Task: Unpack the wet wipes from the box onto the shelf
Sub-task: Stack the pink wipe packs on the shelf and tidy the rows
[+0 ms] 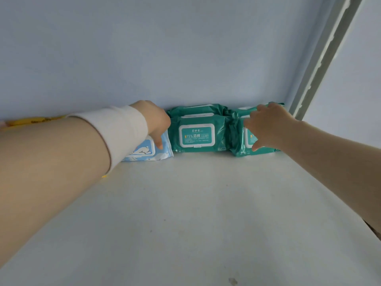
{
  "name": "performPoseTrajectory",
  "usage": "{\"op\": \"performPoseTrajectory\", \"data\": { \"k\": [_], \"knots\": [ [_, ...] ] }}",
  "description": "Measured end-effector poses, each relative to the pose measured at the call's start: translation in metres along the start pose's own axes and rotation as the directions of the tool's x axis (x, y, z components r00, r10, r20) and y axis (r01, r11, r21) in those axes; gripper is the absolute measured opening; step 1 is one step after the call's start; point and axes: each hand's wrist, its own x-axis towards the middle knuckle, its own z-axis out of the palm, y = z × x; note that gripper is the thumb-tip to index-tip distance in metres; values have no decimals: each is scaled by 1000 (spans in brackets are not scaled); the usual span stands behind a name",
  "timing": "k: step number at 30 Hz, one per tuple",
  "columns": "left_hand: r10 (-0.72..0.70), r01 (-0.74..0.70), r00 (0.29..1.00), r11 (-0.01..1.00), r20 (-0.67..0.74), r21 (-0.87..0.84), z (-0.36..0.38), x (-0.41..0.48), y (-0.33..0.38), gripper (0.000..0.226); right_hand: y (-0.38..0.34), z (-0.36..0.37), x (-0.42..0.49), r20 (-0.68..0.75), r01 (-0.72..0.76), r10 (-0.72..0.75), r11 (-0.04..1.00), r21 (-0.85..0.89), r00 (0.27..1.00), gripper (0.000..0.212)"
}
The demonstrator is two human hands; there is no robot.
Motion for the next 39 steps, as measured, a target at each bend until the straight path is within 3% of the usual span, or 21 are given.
{"op": "performPoseTrajectory", "data": {
  "k": [6, 10, 12, 16, 19, 24, 26, 30, 39],
  "knots": [
    [2, -9, 999, 986, -41, -169, 1, 26, -9, 80, -6, 0, 20, -54, -13, 16, 998, 62, 998, 60],
    [22, -121, 971, 904, -238, -411, 5, 39, -3, 73, -17, 8, 34, -185, -92, 153, 948, 304, 971, 83],
    [14, -177, 946, 860, -325, -478, 5, 44, 2, 82, -24, 16, 40, -215, -102, 195, 920, 377, 957, 97],
    [23, -185, 939, 876, -344, -446, 7, 60, 10, 106, -40, 40, 55, -229, -83, 209, 884, 460, 951, 107],
    [6, -174, 926, 894, -377, -414, 17, 68, 19, 114, -43, 51, 61, -281, -64, 256, 834, 548, 925, 102],
    [-28, -201, 883, 880, -469, -430, 23, 69, 20, 108, -55, 62, 75, -359, -103, 362, 813, 573, 860, 87],
    [-35, -205, 864, 887, -502, -414, 27, 70, 20, 108, -62, 70, 82, -415, -126, 441, 791, 599, 796, 86],
    [-51, -206, 834, 895, -549, -396, 31, 74, 22, 105, -70, 77, 93, -467, -136, 493, 780, 610, 734, 88],
    [-54, -189, 842, 903, -537, -386, 25, 75, 21, 103, -69, 80, 91, -481, -130, 501, 778, 615, 720, 86]
  ]
}}
